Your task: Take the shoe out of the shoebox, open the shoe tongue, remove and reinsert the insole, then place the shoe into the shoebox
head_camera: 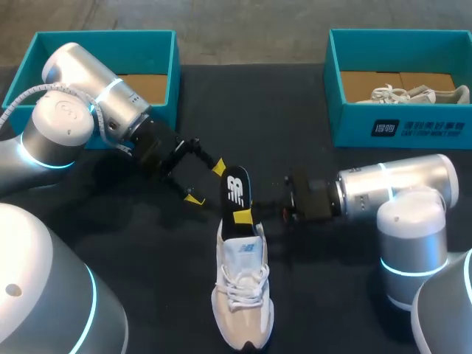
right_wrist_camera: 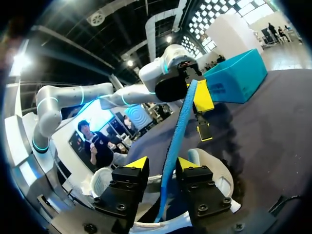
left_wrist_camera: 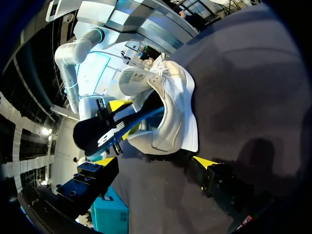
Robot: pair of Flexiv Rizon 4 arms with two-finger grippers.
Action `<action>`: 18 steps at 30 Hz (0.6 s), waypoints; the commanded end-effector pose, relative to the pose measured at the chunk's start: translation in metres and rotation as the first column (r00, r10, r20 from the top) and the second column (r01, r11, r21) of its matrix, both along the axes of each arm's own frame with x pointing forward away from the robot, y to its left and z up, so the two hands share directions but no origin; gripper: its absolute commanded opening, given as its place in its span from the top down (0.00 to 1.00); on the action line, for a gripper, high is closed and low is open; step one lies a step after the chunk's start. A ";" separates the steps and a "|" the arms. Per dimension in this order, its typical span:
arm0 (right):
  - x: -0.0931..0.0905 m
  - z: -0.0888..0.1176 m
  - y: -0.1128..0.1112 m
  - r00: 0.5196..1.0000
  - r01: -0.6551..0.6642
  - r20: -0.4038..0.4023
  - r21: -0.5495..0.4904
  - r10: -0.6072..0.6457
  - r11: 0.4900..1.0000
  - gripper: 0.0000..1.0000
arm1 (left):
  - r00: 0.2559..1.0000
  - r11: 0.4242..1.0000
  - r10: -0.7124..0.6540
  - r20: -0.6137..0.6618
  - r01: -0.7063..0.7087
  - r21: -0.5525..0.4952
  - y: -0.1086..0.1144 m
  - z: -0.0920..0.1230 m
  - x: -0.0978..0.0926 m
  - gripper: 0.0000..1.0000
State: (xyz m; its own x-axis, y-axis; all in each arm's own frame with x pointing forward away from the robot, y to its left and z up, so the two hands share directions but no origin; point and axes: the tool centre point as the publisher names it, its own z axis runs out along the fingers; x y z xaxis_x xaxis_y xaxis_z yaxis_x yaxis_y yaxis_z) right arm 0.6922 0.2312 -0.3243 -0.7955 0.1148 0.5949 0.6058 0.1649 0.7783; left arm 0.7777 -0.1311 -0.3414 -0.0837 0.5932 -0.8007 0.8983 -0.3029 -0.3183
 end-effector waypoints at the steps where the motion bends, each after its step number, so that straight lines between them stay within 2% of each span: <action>1: 0.002 0.001 0.002 1.000 0.004 -0.003 -0.015 -0.004 1.000 1.00 | 1.000 1.000 0.000 0.001 0.000 -0.001 0.000 0.000 0.000 0.00; 18: -0.006 -0.003 0.000 1.000 0.008 -0.018 -0.027 -0.009 1.000 1.00 | 1.000 1.000 0.000 0.001 0.000 -0.001 0.000 0.000 0.000 0.00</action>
State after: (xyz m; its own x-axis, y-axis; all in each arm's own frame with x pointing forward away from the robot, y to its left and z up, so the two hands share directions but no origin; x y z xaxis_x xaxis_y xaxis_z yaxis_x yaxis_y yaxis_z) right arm 0.6887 0.2301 -0.3267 -0.7848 0.1315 0.6057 0.6198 0.1773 0.7645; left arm 0.7777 -0.1311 -0.3414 -0.0837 0.5932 -0.8007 0.8983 -0.3029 -0.3183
